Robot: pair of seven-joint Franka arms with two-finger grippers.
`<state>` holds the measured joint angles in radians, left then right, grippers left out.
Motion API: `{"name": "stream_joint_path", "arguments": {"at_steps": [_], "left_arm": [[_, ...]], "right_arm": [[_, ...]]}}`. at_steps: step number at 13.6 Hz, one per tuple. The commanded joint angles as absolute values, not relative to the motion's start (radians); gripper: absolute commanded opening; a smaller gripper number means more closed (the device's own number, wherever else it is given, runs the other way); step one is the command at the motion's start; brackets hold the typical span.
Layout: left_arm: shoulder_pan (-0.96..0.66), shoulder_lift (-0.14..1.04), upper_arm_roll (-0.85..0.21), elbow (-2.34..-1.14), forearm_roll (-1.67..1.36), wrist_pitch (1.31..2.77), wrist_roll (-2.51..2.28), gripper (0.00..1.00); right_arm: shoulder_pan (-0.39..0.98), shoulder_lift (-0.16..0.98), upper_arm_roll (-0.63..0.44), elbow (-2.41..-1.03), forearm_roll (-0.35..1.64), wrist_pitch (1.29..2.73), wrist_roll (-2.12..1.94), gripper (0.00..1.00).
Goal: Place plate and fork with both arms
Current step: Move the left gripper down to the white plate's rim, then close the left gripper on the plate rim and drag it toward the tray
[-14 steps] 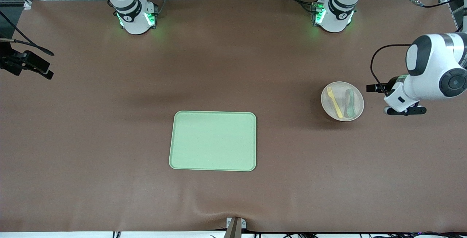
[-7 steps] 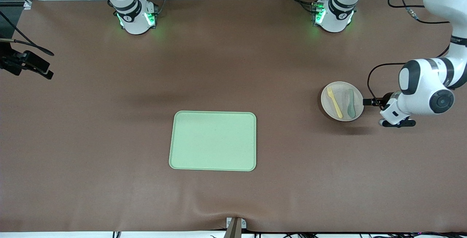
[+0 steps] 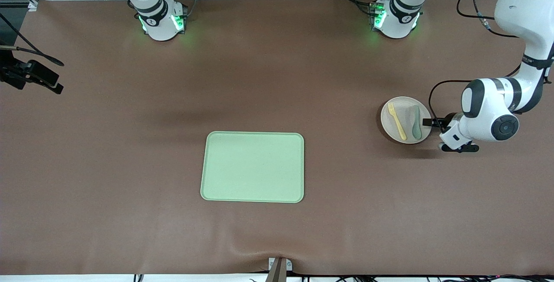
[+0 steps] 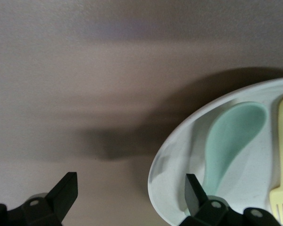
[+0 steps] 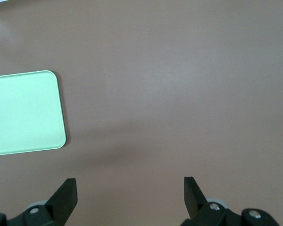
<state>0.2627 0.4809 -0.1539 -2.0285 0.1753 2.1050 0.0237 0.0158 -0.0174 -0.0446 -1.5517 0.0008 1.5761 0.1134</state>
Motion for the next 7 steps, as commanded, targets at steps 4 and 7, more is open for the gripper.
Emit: {"name": "stream_joint_path", "arguments": {"at_steps": [4,7], "left_arm": [[0.267,0.495,-0.158,-2.037,0.213,2.123,0.041,1.0],[0.267,0.497,-0.158,-2.039,0.212,2.123,0.043,0.76]], "right_arm": [[0.018,-0.015,-0.049,-1.543,0.023,1.574,0.124,1.0],[0.014,-0.011,-0.049,-1.543,0.023,1.572,0.124,1.0]]}}
